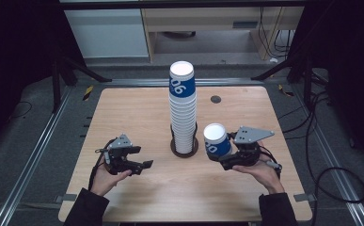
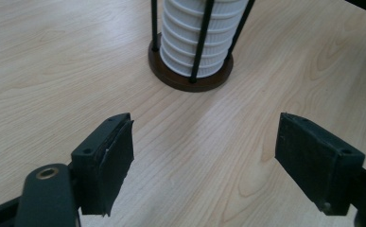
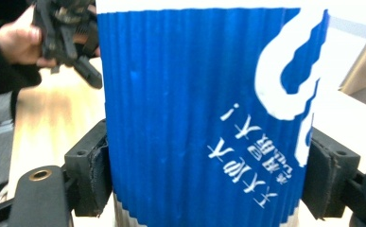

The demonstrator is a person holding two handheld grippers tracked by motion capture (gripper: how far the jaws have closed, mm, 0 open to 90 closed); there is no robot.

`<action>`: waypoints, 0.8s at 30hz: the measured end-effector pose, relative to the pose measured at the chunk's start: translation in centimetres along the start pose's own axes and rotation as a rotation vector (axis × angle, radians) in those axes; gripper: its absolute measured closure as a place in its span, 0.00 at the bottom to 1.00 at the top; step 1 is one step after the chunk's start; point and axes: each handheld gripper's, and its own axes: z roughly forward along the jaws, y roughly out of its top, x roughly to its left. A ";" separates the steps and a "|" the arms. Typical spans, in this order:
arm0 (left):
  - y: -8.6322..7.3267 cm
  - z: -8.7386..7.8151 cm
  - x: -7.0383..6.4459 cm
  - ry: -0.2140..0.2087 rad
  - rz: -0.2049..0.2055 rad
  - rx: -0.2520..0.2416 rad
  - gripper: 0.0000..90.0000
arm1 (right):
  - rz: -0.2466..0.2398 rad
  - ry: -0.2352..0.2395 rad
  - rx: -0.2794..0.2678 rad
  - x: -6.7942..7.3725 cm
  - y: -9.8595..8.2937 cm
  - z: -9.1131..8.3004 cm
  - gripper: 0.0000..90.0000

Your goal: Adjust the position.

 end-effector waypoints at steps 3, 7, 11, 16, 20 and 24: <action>0.2 0.0 -0.4 -0.018 0.024 0.006 0.22 | -0.025 0.024 0.031 0.3 -0.2 0.5 0.22; 0.5 0.1 -1.1 -0.046 0.055 0.017 0.22 | -0.077 0.096 0.096 0.9 -0.5 1.9 0.22; 0.6 0.3 -1.8 -0.074 0.077 0.024 0.21 | -0.107 0.157 0.132 1.6 -0.7 2.9 0.22; 0.8 0.5 -2.5 -0.108 0.114 0.042 0.21 | -0.123 0.210 0.179 2.0 -1.2 4.1 0.22; 0.9 0.8 -3.0 -0.137 0.130 0.047 0.21 | -0.125 0.243 0.214 2.1 -1.7 5.0 0.22; 0.9 1.0 -3.4 -0.158 0.151 0.058 0.21 | -0.135 0.277 0.244 2.5 -1.9 5.9 0.22</action>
